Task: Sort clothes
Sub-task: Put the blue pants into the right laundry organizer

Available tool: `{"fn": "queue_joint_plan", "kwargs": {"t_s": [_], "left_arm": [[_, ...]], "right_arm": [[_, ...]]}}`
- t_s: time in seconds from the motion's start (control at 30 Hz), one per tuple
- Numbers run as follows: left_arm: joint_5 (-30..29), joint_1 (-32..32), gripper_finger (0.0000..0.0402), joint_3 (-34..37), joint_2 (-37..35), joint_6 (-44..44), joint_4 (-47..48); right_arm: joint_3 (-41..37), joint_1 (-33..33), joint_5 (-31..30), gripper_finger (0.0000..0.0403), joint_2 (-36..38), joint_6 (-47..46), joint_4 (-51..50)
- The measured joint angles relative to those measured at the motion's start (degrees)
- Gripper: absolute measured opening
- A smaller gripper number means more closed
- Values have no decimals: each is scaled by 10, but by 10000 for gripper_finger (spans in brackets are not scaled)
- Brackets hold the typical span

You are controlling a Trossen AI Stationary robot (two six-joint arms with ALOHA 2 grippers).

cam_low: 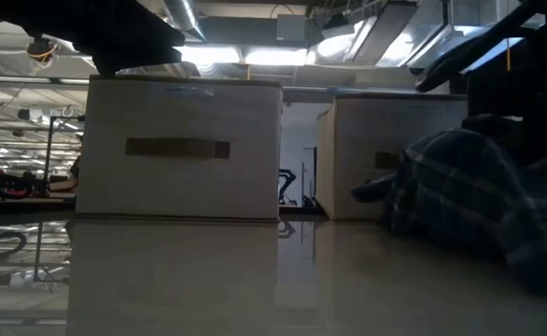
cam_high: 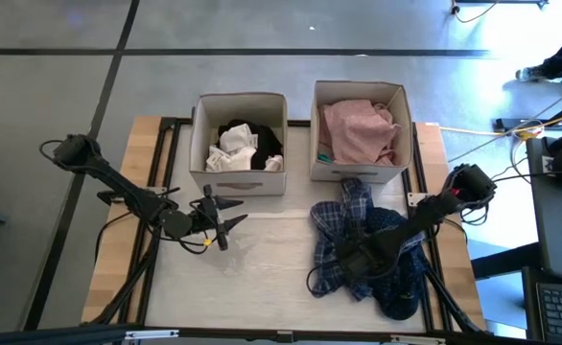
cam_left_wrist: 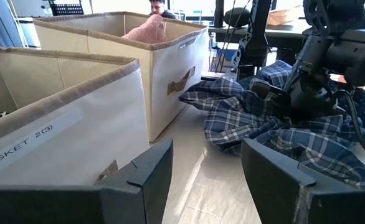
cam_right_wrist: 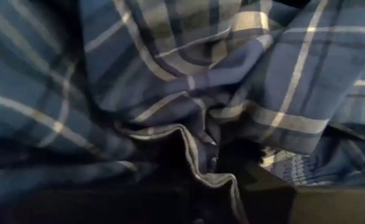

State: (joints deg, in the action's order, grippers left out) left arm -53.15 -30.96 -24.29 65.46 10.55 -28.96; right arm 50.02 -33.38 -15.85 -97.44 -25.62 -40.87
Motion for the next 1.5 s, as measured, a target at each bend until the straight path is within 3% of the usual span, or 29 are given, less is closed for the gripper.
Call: {"fn": "queue_joint_plan", "kwargs": {"t_s": [0.23, 0.63, 0.97, 1.27, 1.5], "left_arm": [[0, 0, 180, 0, 0, 0, 0], [0, 0, 180, 0, 0, 1, 0], [0, 0, 180, 0, 0, 0, 0], [0, 0, 180, 0, 0, 0, 0], [0, 0, 180, 0, 0, 0, 0]], "right_arm": [[53, 1, -25, 17, 8, 4, -56], [68, 1, -96, 17, 146, 5, -71], [97, 1, -196, 18, 249, 16, -74], [205, 1, -293, 18, 264, 95, -92], [286, 0, -402, 18, 264, 173, -91]]}}
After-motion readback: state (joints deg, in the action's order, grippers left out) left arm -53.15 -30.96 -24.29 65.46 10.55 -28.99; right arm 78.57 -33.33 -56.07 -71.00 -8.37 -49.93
